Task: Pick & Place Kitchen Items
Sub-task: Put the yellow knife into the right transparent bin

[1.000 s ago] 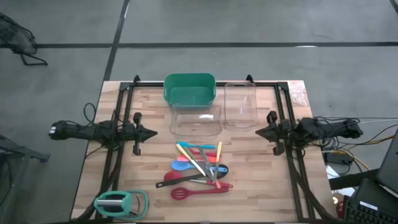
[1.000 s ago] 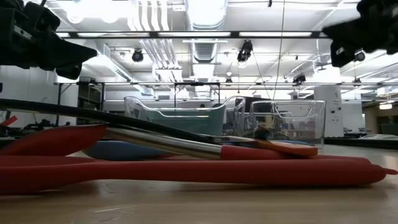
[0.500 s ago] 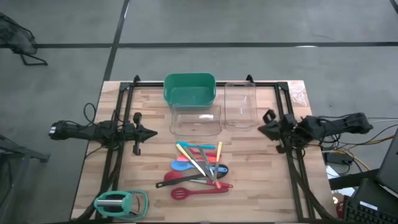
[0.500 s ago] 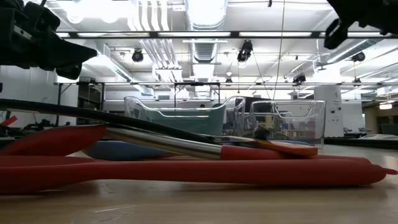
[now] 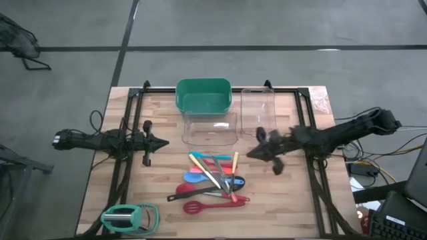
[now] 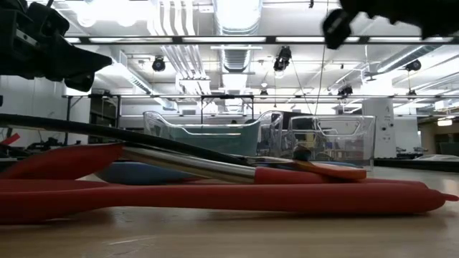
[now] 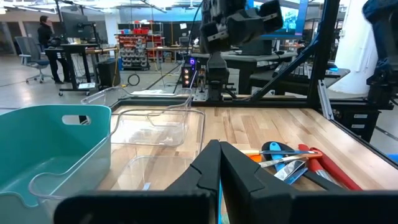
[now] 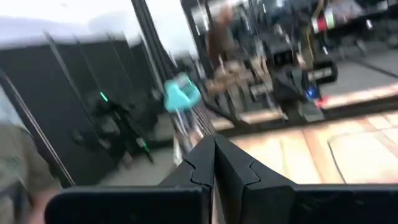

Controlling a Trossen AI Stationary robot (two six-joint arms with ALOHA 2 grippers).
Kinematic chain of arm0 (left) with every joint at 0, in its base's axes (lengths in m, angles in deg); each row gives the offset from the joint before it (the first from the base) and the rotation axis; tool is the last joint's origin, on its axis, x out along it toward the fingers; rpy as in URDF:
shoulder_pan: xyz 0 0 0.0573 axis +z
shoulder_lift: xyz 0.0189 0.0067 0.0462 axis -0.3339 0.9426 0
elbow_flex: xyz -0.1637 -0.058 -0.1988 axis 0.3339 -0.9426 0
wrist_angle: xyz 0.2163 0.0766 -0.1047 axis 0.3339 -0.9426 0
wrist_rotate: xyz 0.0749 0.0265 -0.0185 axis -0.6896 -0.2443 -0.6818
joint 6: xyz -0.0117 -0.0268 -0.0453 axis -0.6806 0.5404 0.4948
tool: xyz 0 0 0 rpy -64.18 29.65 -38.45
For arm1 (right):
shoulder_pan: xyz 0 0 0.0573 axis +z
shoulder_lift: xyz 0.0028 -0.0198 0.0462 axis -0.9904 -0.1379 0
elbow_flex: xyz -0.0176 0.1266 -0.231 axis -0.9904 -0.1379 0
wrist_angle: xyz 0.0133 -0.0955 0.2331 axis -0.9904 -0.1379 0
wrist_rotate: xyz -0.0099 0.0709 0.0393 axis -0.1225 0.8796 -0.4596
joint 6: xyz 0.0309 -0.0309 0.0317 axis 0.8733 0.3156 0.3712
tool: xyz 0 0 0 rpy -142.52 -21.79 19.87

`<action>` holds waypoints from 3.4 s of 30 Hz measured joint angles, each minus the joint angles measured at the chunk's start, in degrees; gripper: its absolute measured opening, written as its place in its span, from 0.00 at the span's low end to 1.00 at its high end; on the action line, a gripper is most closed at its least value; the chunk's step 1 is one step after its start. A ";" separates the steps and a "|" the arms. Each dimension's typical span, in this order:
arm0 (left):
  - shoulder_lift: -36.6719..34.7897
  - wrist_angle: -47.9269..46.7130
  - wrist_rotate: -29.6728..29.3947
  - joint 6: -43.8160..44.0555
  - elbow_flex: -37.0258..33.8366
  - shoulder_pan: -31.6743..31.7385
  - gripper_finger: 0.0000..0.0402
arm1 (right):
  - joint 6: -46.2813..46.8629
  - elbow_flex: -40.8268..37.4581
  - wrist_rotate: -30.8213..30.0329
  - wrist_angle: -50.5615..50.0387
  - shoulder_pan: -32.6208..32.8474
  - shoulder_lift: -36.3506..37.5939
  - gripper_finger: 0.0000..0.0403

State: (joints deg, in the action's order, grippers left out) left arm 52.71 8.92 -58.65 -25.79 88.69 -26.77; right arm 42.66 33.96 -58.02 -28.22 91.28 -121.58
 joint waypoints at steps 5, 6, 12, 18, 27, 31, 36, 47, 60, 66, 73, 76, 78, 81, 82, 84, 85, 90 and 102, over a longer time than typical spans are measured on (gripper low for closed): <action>0.00 -0.02 0.00 0.00 0.01 0.00 0.02 | -7.48 15.10 -0.25 -27.67 -0.11 -10.26 0.02; 0.00 -0.02 0.00 -0.01 0.01 0.03 0.02 | -8.78 18.18 -0.68 -32.79 -0.11 -12.42 0.02; 0.00 -0.01 0.00 0.00 -0.01 0.04 0.02 | -17.41 33.60 -1.01 -58.19 0.88 -24.32 0.02; 0.00 -0.02 0.00 0.01 0.01 0.02 0.02 | -26.42 45.24 1.29 -74.19 1.05 -35.27 0.04; -0.01 -0.02 0.00 0.00 0.01 0.02 0.02 | -35.96 52.89 0.44 -81.27 1.44 -45.15 0.26; 0.00 -0.02 0.01 -0.01 0.01 0.02 0.02 | -39.68 52.32 -6.41 -81.67 1.79 -46.61 0.36; 0.02 -0.02 0.00 -0.01 0.01 -0.02 0.02 | -43.40 50.63 -10.10 -81.68 1.79 -47.73 0.43; 0.07 -0.02 0.00 -0.01 -0.01 0.00 0.02 | -50.46 49.14 -14.68 -81.06 2.01 -51.61 0.43; 0.07 -0.02 0.00 -0.01 0.01 0.03 0.02 | -53.50 49.20 -14.58 -79.03 2.03 -51.49 0.34; 0.07 -0.02 0.00 -0.01 0.01 0.02 0.02 | -54.52 49.12 -14.54 -78.26 2.04 -51.49 0.30; 0.07 -0.01 0.00 0.00 0.00 0.02 0.02 | -56.65 49.02 -11.56 -78.01 2.27 -51.45 0.25; 0.07 -0.02 0.00 -0.01 0.01 0.02 0.02 | -56.57 49.02 -10.16 -77.72 2.25 -51.42 0.23; 0.07 -0.02 0.00 0.00 0.01 0.02 0.02 | -55.75 49.02 -9.44 -77.81 2.26 -51.39 0.21; 0.07 0.00 0.00 0.01 0.01 0.02 0.02 | -53.60 49.02 -8.53 -78.34 2.40 -51.32 0.18; 0.07 -0.01 0.00 -0.01 0.00 0.02 0.02 | -52.71 49.02 -8.55 -78.52 2.50 -51.29 0.17; 0.07 -0.02 0.00 0.00 0.01 0.02 0.02 | -51.17 49.02 -8.55 -78.67 2.68 -51.27 0.15; 0.07 -0.01 0.00 0.00 0.01 0.02 0.02 | -50.86 49.02 -8.55 -78.67 2.73 -51.27 0.14; 0.07 -0.01 0.00 0.00 0.01 -0.02 0.02 | -52.88 49.03 -8.74 -78.60 2.77 -51.27 0.12; 0.07 -0.01 0.00 -0.01 0.01 0.00 0.02 | -62.92 50.33 -10.26 -77.62 3.65 -51.77 0.31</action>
State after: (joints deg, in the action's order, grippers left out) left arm 52.78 8.91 -58.65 -25.80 88.70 -26.77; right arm -20.26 84.29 -68.28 -105.84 94.93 -173.35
